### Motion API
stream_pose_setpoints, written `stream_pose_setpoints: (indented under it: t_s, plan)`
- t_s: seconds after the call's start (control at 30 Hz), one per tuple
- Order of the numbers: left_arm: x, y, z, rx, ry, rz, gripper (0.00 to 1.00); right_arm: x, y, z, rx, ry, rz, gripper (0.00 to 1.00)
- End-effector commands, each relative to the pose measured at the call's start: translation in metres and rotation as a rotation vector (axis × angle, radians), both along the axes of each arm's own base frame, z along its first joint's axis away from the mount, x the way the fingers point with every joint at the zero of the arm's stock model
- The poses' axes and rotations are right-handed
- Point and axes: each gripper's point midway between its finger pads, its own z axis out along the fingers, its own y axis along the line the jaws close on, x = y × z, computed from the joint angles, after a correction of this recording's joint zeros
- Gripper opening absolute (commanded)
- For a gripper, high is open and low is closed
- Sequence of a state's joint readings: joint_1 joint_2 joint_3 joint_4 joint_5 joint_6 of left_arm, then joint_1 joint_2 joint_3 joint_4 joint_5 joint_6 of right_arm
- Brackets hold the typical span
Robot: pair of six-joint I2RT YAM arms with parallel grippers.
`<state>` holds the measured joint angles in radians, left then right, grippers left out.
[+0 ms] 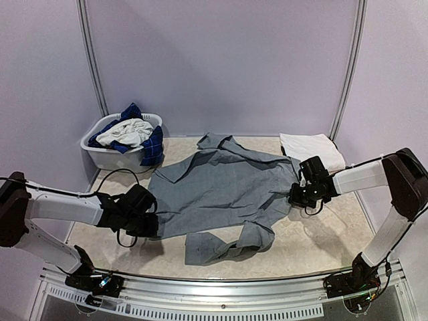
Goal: Fold and stack the mixed laundry pile
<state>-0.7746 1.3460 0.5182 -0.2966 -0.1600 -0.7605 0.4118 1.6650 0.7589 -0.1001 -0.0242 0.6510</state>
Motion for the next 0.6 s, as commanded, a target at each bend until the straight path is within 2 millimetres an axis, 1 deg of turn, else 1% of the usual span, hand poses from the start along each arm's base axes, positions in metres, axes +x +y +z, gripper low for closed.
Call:
stream_pose_setpoints:
  t_s: [0.0, 0.07, 0.1, 0.13, 0.23, 0.3, 0.33, 0.4, 0.47, 0.57]
  plan:
    - [0.002, -0.008, 0.003, -0.024, -0.036, -0.012, 0.0, -0.027, -0.008, -0.017, -0.027, 0.102, 0.011, 0.0]
    - [0.003, -0.003, 0.011, -0.007, -0.059, -0.004, 0.0, -0.033, -0.016, -0.008, -0.057, 0.098, -0.003, 0.0]
    - [0.004, -0.001, 0.016, -0.005, -0.073, -0.004, 0.0, -0.036, -0.025, -0.005, -0.093, 0.096, -0.021, 0.0]
    - [0.004, 0.001, 0.022, -0.003, -0.087, -0.001, 0.0, -0.037, -0.032, 0.006, -0.117, 0.071, -0.041, 0.0]
    - [0.003, 0.012, 0.039, 0.006, -0.127, 0.017, 0.0, -0.047, -0.053, 0.026, -0.177, 0.04, -0.094, 0.0]
    - [0.0, 0.018, 0.05, -0.002, -0.149, 0.027, 0.0, -0.052, -0.06, 0.045, -0.174, -0.007, -0.116, 0.0]
    - [-0.003, 0.021, 0.054, -0.007, -0.15, 0.029, 0.0, -0.057, -0.062, 0.049, -0.173, -0.01, -0.118, 0.0]
    - [-0.006, 0.022, 0.062, -0.029, -0.156, 0.03, 0.0, -0.063, -0.066, 0.062, -0.162, -0.039, -0.124, 0.0]
    - [-0.011, 0.025, 0.064, -0.026, -0.141, 0.032, 0.0, -0.072, -0.072, 0.069, -0.175, -0.043, -0.136, 0.0]
    - [-0.021, 0.027, 0.062, -0.029, -0.101, 0.03, 0.0, -0.084, -0.085, 0.076, -0.199, -0.052, -0.168, 0.0]
